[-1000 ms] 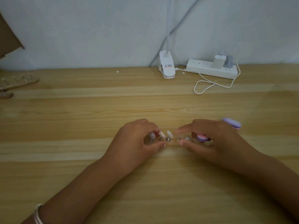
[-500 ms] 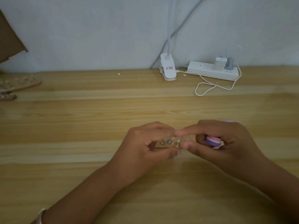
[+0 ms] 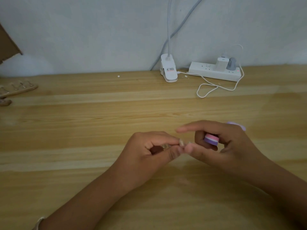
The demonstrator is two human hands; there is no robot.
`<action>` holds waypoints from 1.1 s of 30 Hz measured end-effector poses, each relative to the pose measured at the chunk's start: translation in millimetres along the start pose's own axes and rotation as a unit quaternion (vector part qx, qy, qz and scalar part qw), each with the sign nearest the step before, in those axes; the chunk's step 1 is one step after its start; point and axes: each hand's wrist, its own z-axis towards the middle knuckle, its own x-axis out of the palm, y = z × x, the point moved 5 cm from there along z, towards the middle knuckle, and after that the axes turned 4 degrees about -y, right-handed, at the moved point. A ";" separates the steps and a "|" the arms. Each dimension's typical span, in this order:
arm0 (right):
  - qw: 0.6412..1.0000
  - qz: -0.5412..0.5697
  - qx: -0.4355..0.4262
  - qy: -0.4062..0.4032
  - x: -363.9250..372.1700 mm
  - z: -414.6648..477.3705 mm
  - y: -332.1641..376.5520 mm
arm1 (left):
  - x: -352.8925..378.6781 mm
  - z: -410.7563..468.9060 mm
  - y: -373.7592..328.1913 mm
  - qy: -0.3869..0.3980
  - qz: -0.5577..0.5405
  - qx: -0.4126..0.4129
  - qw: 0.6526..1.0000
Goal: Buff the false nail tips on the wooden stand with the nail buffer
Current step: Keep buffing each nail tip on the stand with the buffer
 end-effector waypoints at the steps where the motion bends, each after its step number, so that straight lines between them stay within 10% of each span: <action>1: 1.000 -0.004 0.019 0.011 -0.8 0.3 -3.1 | -0.8 0.3 0.8 -0.009 0.001 -0.003 1.000; 33: 0.966 -0.188 -0.169 -0.063 4.0 -5.4 0.6 | -4.8 0.3 -2.3 -0.055 0.142 0.044 0.987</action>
